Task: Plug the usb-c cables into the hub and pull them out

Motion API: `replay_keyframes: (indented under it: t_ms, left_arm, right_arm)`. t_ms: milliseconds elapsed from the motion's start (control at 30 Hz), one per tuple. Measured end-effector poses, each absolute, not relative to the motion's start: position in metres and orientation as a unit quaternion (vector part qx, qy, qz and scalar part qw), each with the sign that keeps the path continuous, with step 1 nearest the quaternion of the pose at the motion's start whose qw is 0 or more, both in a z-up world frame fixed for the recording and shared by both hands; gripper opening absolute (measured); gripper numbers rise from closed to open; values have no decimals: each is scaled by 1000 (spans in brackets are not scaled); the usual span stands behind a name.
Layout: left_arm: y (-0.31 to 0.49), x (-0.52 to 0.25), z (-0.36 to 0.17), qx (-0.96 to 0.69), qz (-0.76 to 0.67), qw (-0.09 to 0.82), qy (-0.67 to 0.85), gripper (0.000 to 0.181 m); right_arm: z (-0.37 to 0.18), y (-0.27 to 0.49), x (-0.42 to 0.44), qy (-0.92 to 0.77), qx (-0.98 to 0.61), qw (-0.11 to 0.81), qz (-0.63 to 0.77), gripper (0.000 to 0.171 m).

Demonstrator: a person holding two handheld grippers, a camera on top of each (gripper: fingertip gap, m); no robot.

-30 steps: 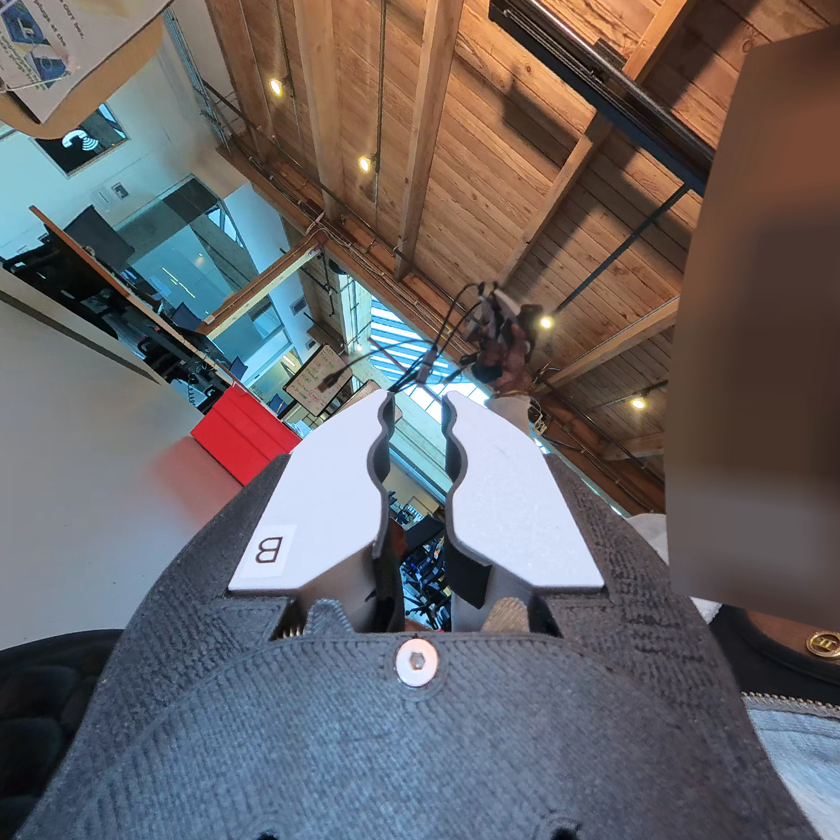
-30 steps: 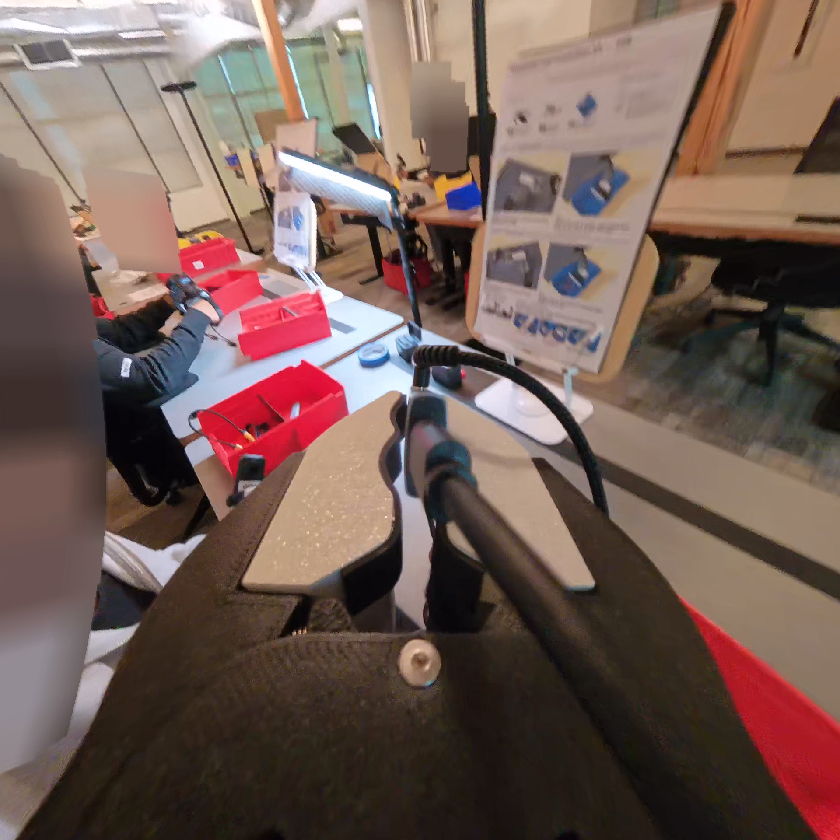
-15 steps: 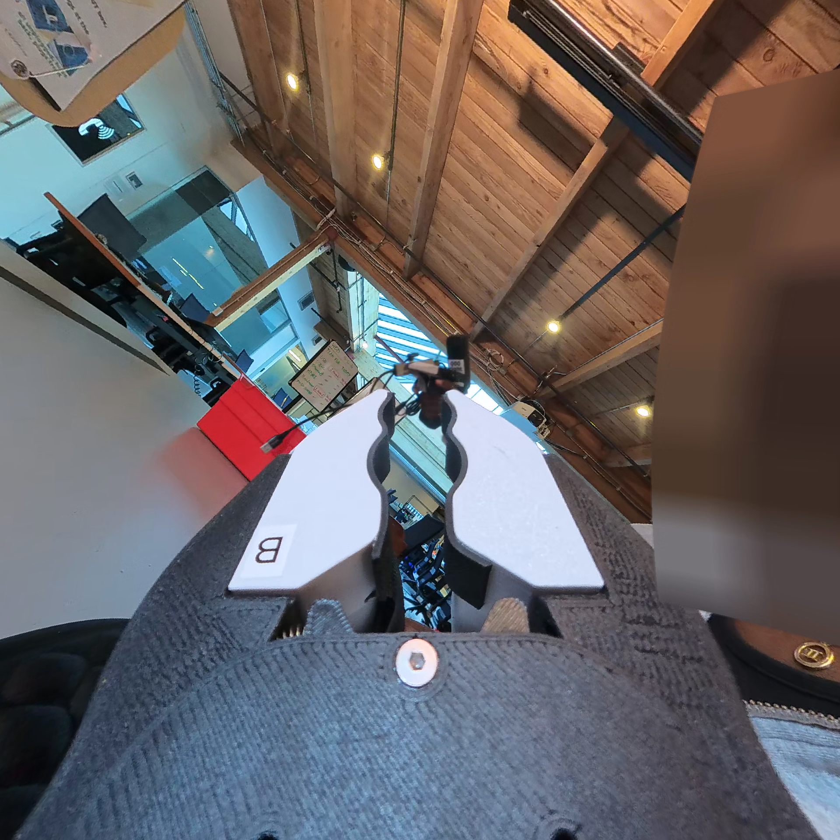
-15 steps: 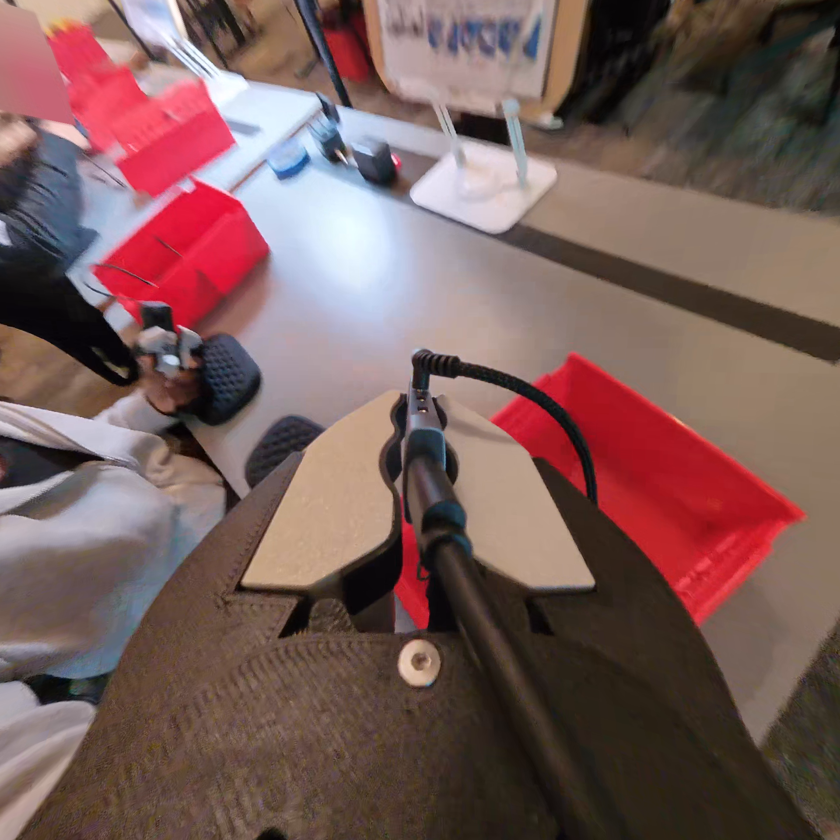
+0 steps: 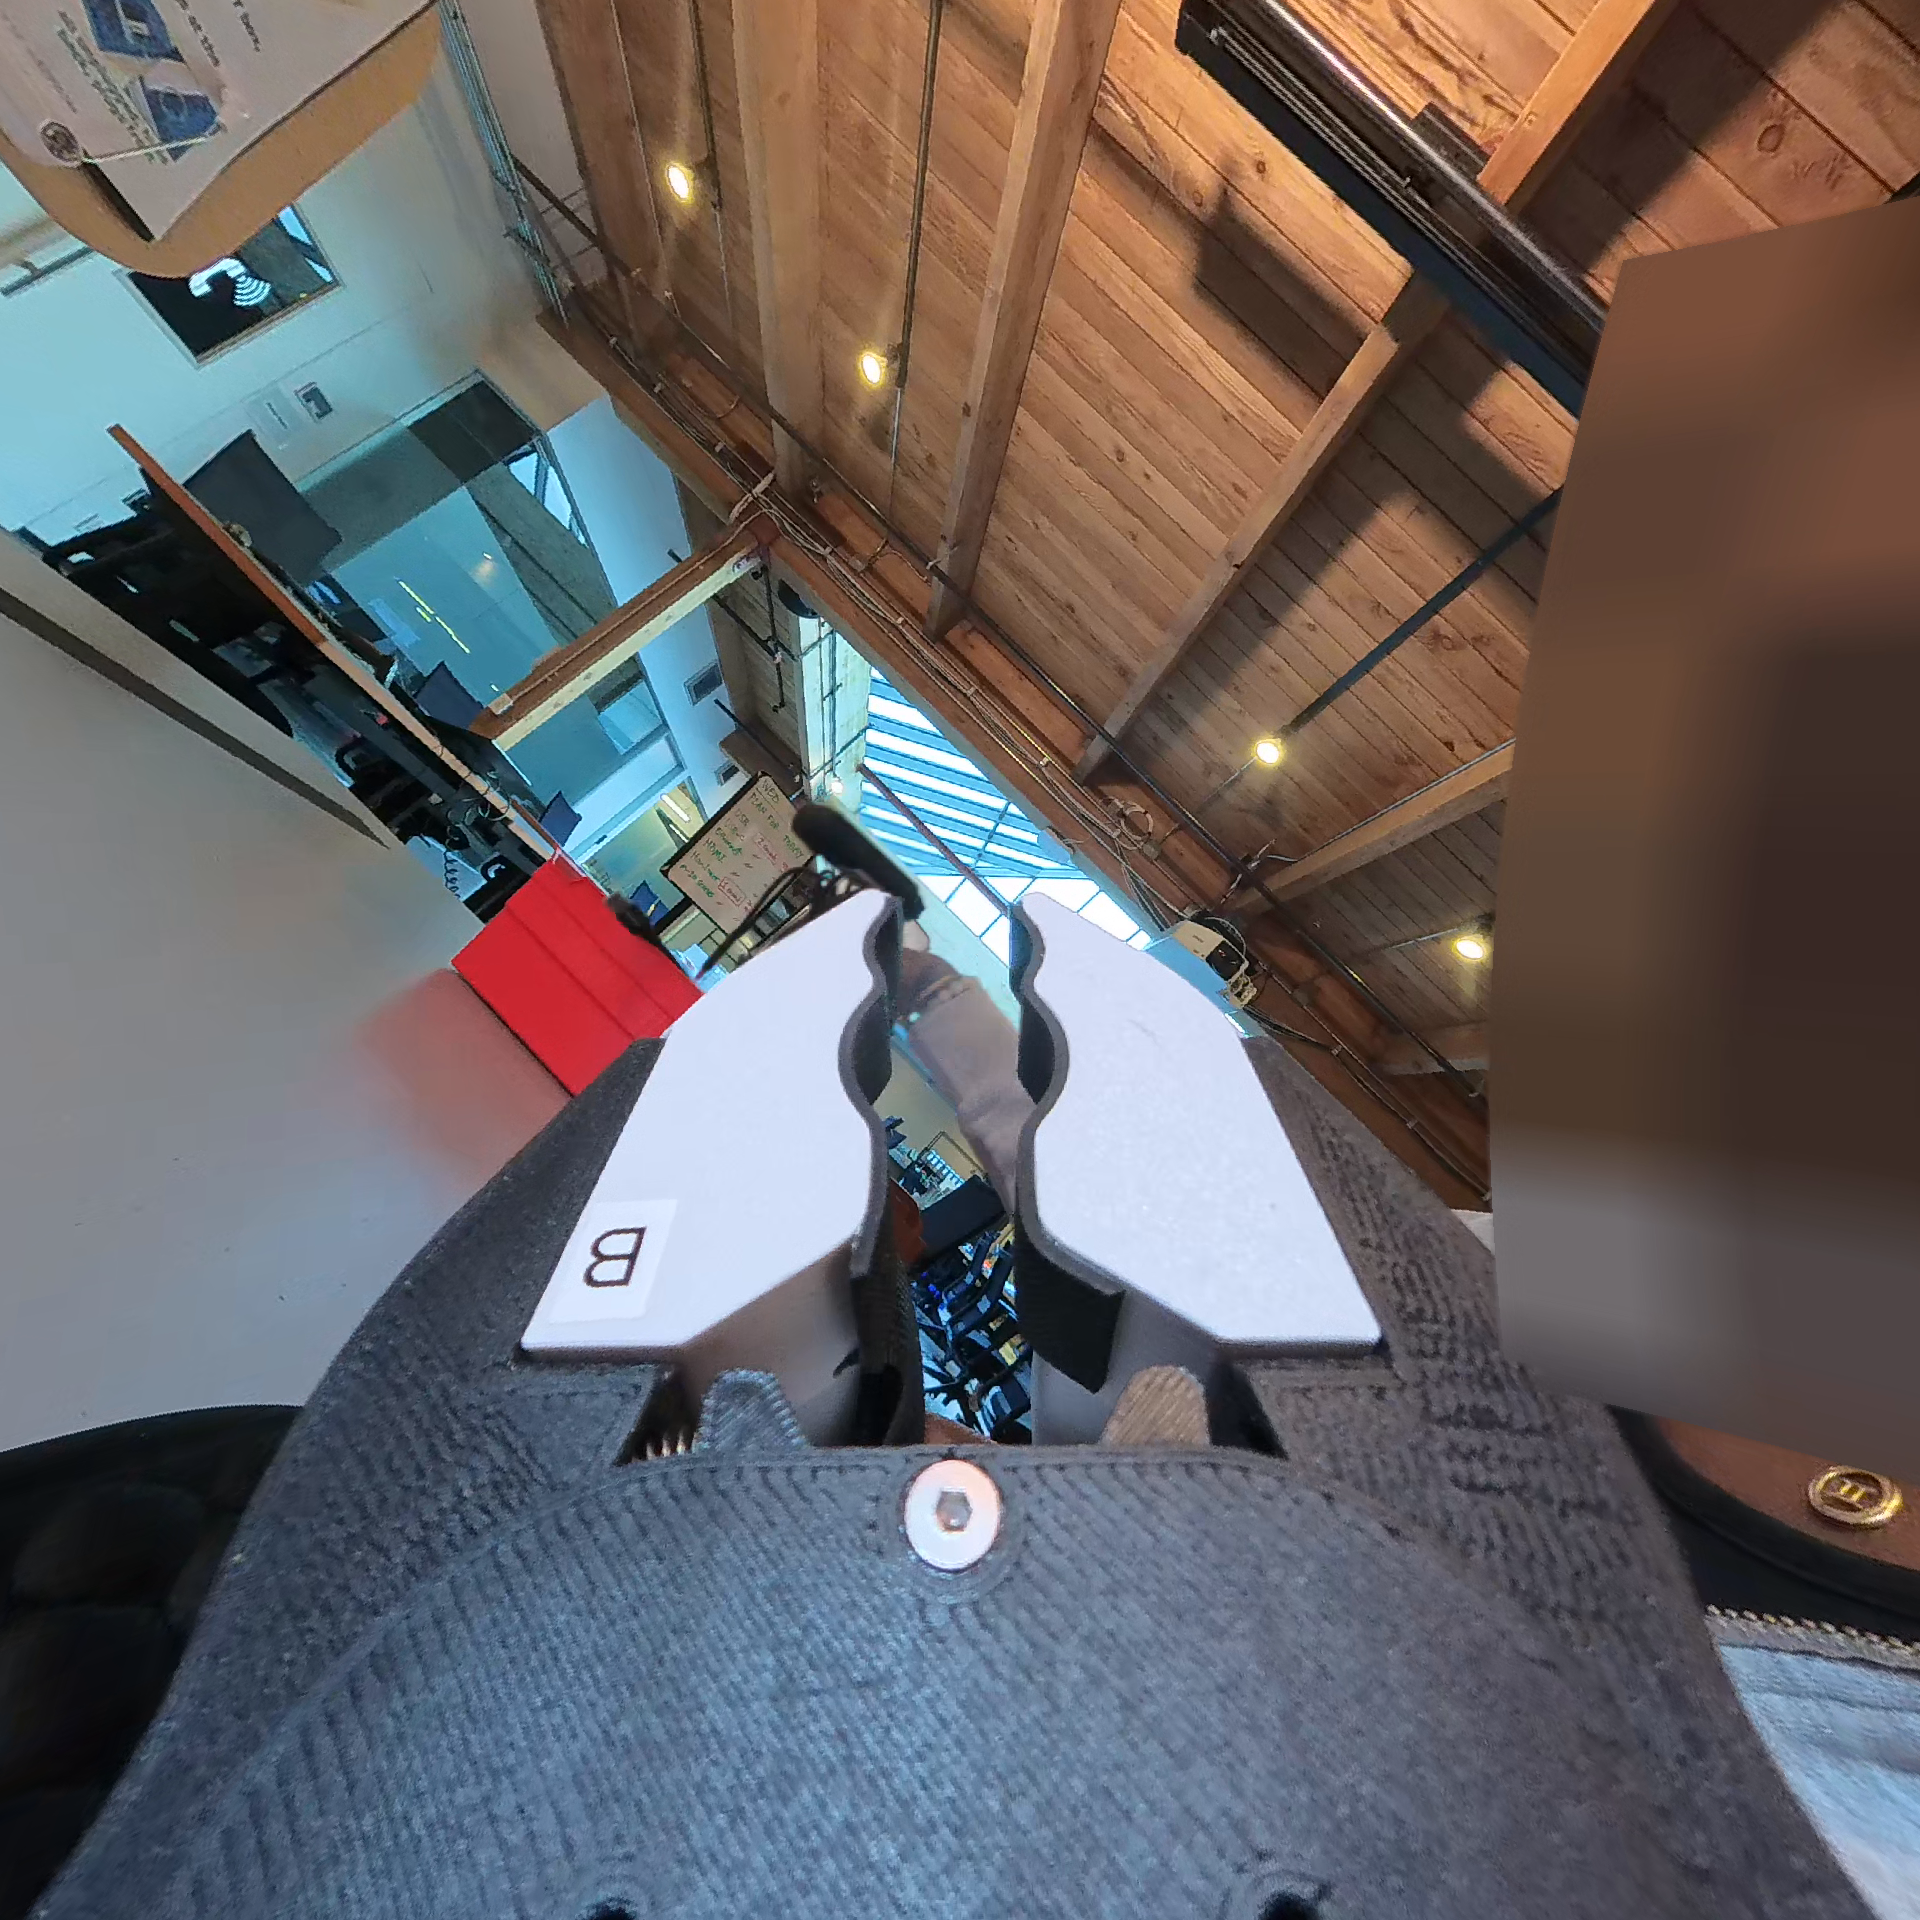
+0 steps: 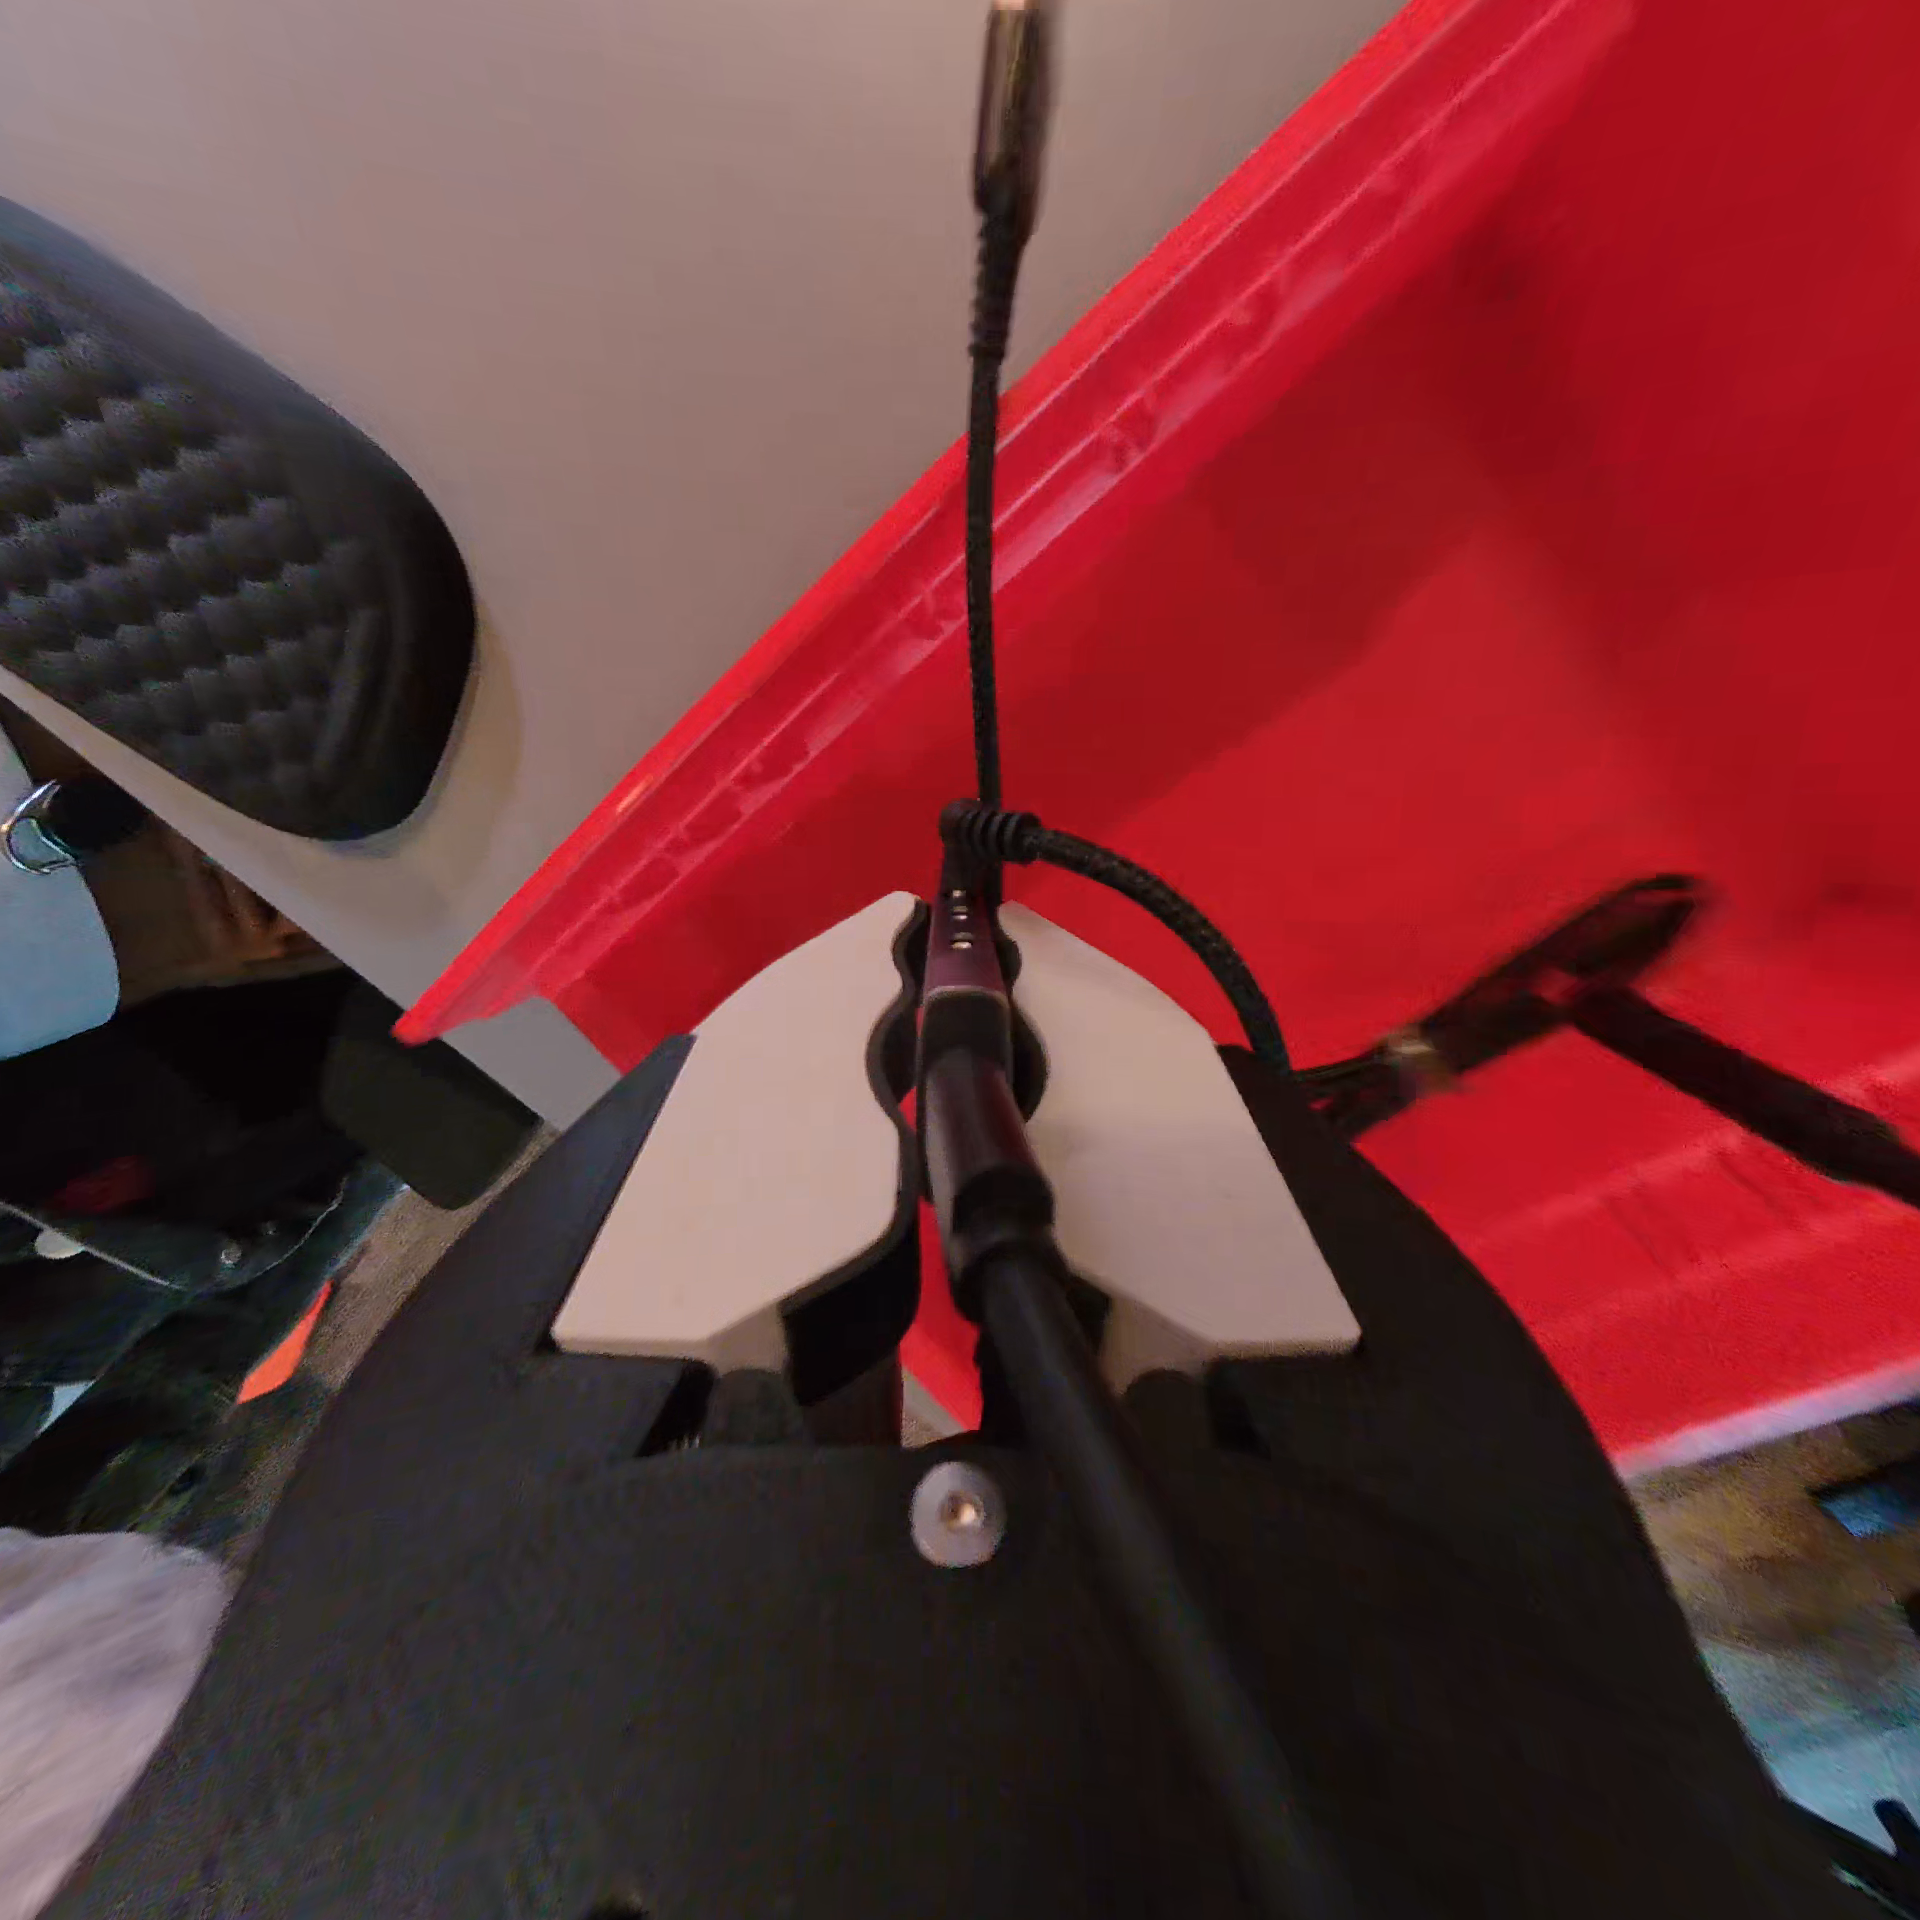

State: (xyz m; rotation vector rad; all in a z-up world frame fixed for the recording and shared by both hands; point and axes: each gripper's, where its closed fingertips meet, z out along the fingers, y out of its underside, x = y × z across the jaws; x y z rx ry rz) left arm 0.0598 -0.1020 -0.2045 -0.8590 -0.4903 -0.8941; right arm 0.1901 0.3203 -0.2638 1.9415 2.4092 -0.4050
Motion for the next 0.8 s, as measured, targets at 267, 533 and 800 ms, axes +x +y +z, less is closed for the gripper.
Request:
replay_keyframes:
  t_ms: [267,533,800]
  left_arm:
    - [-101,59,-206,-399,-419,781,-233,20]
    - [-103,59,-206,-399,-420,781,-233,20]
    - [-106,61,-205,-400,-419,783,-227,21]
  right_arm:
    - [-316,328,183,704,695,83,-123,22]
    - [-261,341,180,709,695,-71,-95,52]
    - [-221,415,191,499,801,-291,-155,69]
